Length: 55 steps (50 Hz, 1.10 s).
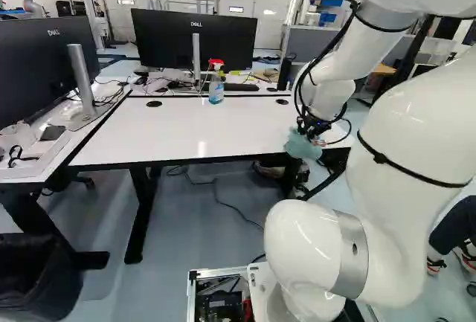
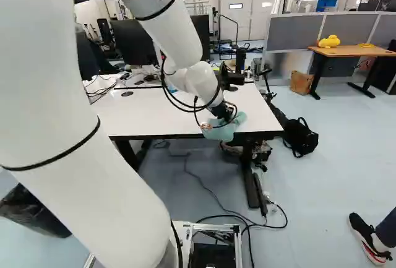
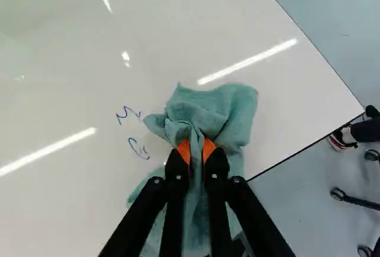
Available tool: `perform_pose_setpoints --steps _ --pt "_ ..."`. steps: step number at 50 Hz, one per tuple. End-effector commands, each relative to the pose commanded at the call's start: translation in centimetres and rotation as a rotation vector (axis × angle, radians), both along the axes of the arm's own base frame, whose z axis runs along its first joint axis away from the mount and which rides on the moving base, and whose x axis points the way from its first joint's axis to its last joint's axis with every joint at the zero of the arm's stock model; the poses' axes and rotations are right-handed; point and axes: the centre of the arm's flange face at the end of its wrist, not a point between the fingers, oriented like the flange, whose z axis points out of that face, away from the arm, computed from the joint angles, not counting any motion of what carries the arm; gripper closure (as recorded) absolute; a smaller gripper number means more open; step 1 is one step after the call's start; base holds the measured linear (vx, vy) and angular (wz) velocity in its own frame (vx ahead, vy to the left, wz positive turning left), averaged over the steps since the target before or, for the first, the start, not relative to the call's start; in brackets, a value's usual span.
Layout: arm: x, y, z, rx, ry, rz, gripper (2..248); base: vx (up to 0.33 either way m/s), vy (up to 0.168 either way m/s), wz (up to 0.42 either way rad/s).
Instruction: Clean the table with the green towel
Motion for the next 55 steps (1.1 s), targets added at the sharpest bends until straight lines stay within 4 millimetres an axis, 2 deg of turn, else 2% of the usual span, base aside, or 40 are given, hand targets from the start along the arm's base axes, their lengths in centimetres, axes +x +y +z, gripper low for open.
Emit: perform_pose_setpoints --steps 11,27,42,55 --pt "2.0 -0.5 0.0 -0.001 -0.003 0.009 206 0.0 0.0 0.0" --pt "5.0 0.1 0.0 -0.004 -0.008 0.047 206 0.0 0.0 0.0" --pt "7.0 2.0 0.0 -0.005 -0.012 0.096 206 0.0 0.0 0.0" --pt "7.9 4.0 0.0 -0.005 -0.012 0.142 206 0.0 0.0 0.0"
